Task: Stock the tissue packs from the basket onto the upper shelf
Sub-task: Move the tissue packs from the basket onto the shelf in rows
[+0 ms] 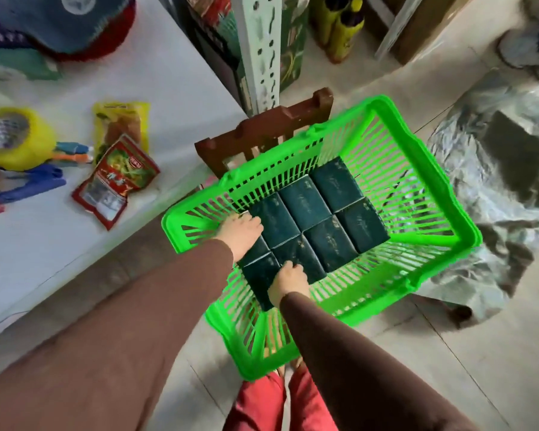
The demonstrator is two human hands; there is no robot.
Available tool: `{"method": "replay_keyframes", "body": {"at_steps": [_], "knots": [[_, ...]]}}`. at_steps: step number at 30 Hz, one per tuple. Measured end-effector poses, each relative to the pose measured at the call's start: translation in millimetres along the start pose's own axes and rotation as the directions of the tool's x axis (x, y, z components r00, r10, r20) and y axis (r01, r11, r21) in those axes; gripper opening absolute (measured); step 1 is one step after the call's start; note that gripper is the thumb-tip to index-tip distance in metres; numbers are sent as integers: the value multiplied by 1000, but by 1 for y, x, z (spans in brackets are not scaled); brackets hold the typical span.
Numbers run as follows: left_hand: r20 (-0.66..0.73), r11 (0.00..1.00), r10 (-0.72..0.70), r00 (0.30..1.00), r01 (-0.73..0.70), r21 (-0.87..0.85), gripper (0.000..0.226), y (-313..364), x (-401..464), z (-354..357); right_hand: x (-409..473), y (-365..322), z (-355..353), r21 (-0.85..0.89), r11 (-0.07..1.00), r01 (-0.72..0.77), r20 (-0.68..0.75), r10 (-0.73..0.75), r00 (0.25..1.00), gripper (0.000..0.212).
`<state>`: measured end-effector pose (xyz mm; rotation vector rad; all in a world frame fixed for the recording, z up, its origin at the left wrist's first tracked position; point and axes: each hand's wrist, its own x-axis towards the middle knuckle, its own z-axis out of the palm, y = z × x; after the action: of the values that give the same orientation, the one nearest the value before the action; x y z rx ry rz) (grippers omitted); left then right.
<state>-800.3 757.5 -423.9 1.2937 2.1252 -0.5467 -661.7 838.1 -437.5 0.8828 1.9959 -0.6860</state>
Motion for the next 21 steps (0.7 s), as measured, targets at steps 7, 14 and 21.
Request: {"method": "replay_keyframes", "body": {"at_steps": [7,14,21], "knots": [[-25,990,38,999,-34,137,42,-2,28,29,15,-4,36,-86,996,-15,-28,13,1000,38],[34,959,67,997,-74,274,34,-2,30,14,16,1,30,-129,990,-53,54,61,997,51],[-64,985,-159,985,163,51,40,-12,-47,-37,-37,29,-76,-113,968,225,115,-212,970,51]]}}
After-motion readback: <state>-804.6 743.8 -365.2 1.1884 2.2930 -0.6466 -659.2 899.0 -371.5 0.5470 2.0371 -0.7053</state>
